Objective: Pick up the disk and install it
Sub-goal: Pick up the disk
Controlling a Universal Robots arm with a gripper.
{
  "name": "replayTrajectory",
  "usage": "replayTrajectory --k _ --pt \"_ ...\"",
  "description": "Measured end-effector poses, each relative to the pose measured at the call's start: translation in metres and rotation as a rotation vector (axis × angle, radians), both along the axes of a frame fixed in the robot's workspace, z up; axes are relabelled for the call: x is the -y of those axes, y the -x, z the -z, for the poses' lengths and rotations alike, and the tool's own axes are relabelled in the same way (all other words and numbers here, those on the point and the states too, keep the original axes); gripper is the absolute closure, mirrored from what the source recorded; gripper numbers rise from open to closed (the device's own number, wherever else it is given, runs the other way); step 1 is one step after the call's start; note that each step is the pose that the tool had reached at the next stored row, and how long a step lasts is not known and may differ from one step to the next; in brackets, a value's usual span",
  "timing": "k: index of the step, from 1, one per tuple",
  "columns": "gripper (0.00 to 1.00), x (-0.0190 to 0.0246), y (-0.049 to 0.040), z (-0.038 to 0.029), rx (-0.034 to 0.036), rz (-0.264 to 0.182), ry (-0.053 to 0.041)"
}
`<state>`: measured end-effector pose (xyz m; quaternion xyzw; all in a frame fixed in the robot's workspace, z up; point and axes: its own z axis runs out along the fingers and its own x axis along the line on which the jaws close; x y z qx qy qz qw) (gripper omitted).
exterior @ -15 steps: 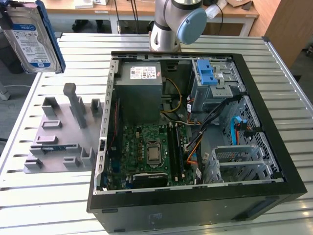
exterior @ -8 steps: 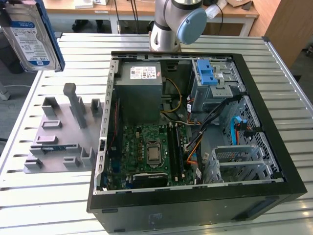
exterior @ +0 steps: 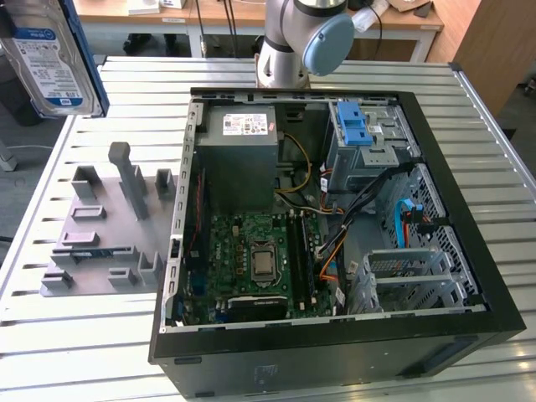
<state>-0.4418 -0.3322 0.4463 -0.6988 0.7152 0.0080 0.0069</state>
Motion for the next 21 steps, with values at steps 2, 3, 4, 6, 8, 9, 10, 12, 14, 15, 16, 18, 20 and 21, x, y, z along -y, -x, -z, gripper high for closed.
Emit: replayTrajectory --k 2,3,4,6,8,9,10,12,14,15,16,18,20,21 --pt "0.64 0.0 0.0 -0.0027 0.0 0.0 0.0" --pt "0.64 0.0 0.0 -0.0043 0.0 0.0 0.0" --pt "0.64 0.0 0.0 -0.0059 0.0 0.0 0.0" --pt "0.64 0.0 0.0 -0.0089 -0.0001 0.0 0.0" --pt "0.64 0.0 0.0 -0.0119 -0.0001 0.0 0.0" --pt "0.64 0.0 0.0 -0.0133 0.0 0.0 0.0" --pt "0.64 0.0 0.0 -0.0148 0.0 0.0 0.0" --pt "0.64 0.0 0.0 -0.0175 0.0001 0.0 0.0" --pt "0.64 0.0 0.0 -0.0201 -0.0001 0.0 0.0" --pt "0.64 0.0 0.0 -0.0215 0.0001 0.0 0.0" --pt "0.64 0.0 0.0 -0.0229 0.0 0.0 0.0" --pt "0.64 0.0 0.0 -0.0257 -0.0001 0.0 0.0001" --pt "0.64 0.0 0.0 -0.0277 0.0 0.0 0.0" --pt "0.64 0.0 0.0 -0.0287 0.0 0.0 0.0"
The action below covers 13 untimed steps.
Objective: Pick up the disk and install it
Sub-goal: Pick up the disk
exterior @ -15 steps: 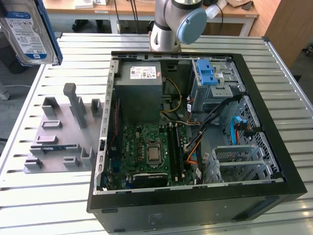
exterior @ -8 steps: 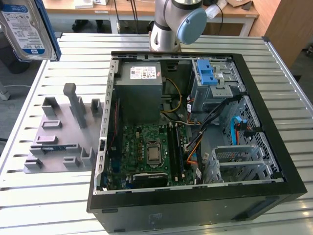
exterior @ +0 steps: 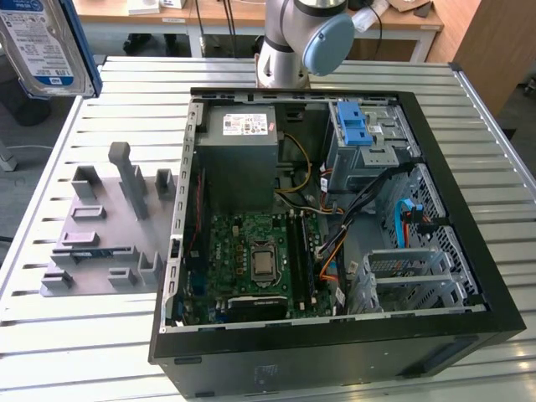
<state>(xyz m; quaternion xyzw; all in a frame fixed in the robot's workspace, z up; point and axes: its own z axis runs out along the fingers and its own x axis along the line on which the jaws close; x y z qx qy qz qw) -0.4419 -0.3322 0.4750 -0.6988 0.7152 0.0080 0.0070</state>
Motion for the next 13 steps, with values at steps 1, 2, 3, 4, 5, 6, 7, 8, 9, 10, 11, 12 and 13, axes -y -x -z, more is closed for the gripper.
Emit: replayTrajectory --k 1,2,3,4,5,6,7,8,9,10,11,12,13 --pt "0.64 0.0 0.0 -0.0011 0.0 0.0 0.0" --pt "0.64 0.0 0.0 -0.0023 0.0 0.0 0.0" --pt "0.64 0.0 0.0 -0.0034 -0.0001 0.0 0.0" --pt "0.64 0.0 0.0 -0.0045 0.0 0.0 0.0" --pt "0.64 0.0 0.0 -0.0055 0.0 0.0 0.0" --pt "0.64 0.0 0.0 -0.0064 0.0 0.0 0.0" --pt "0.64 0.0 0.0 -0.0071 -0.0001 0.0 0.0" --pt "0.64 0.0 0.0 -0.0072 -0.0001 0.0 0.0" --pt "0.64 0.0 0.0 -0.0072 0.0 0.0 0.0" --pt "0.64 0.0 0.0 -0.0072 0.0 0.0 0.0" --pt "0.64 0.0 0.0 -0.0072 0.0 0.0 0.0" --pt "0.64 0.0 0.0 -0.0072 0.0 0.0 0.0" --pt "0.64 0.0 0.0 -0.0072 -0.0001 0.0 0.0"
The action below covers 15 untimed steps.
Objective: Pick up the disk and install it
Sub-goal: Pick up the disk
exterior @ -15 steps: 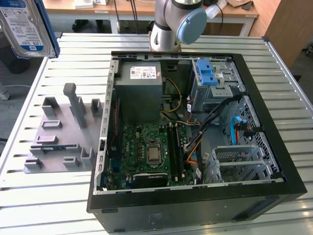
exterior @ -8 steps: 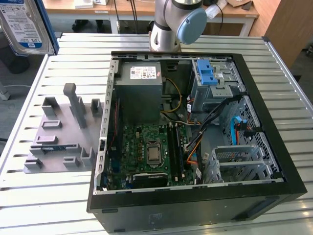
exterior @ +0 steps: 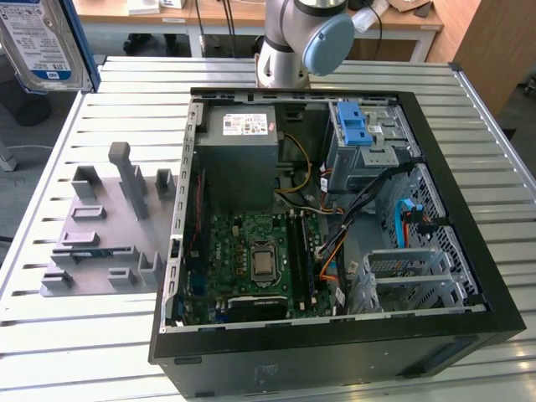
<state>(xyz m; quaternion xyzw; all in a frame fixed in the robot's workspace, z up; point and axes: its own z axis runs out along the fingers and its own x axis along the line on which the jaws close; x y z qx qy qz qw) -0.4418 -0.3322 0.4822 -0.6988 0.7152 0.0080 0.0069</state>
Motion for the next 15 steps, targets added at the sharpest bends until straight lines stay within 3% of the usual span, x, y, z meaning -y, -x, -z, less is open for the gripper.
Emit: replayTrajectory --k 5,15 --pt "0.64 0.0005 -0.0011 -0.0001 -0.0001 0.0 0.0" --pt "0.64 0.0059 -0.0122 0.0 0.0 0.0 0.0001"
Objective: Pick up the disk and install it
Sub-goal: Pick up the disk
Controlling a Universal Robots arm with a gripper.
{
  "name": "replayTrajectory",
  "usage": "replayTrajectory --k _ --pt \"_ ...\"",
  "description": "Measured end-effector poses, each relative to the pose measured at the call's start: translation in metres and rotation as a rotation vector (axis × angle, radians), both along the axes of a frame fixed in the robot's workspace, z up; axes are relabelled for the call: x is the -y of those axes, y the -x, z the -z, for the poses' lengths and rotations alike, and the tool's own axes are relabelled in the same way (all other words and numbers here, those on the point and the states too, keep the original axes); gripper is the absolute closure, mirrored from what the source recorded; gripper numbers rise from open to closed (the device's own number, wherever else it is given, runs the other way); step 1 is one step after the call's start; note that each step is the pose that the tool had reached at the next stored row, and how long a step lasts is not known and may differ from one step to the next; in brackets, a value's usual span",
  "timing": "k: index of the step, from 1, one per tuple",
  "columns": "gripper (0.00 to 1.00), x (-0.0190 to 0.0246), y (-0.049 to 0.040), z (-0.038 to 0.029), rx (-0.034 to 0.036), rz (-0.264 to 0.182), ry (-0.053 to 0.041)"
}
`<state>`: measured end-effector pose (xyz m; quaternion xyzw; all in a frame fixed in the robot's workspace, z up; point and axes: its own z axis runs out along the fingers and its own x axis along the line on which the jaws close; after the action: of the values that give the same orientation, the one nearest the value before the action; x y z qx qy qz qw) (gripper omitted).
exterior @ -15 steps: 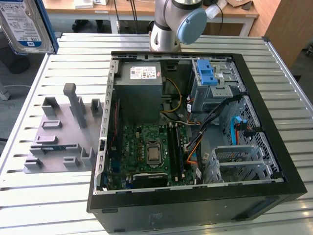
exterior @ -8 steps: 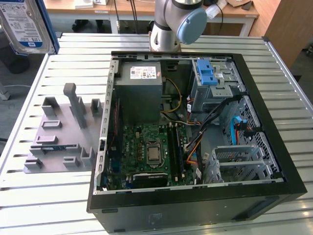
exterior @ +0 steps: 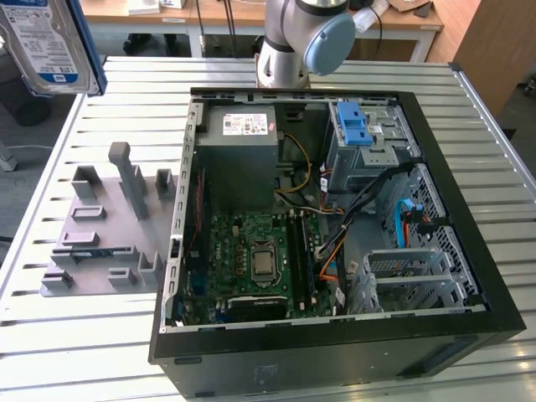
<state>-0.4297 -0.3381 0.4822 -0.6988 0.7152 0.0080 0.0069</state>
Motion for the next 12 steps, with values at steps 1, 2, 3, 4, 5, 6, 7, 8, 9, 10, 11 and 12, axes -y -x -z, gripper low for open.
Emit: replayTrajectory --k 1,2,3,4,5,6,7,8,9,10,11,12 --pt "0.64 0.0004 -0.0012 0.0 0.0 0.0 -0.0001" --pt "0.64 0.0008 -0.0026 0.0 0.0 0.0 -0.0001" --pt "0.64 0.0013 -0.0038 0.0 0.0 0.0 0.0" --pt "0.64 0.0017 -0.005 0.0001 0.0001 0.0 -0.0001" --pt "0.64 0.0022 -0.0062 0.0 0.0 0.0 -0.0001" --pt "0.64 0.0028 -0.0075 0.0 0.0 0.0 -0.0001" --pt "0.64 0.0036 -0.0088 0.0 0.0 0.0 -0.0001" --pt "0.64 0.0045 -0.01 0.0001 0.0001 0.0 -0.0001" --pt "0.64 0.0053 -0.0112 0.0 0.0 0.0 -0.0001" --pt "0.64 0.0061 -0.0124 0.0 0.0 0.0 -0.0001" --pt "0.64 0.0068 -0.0135 0.0 0.0 0.0 0.0" --pt "0.64 0.0076 -0.0145 0.0 0.0 0.0 -0.0001"
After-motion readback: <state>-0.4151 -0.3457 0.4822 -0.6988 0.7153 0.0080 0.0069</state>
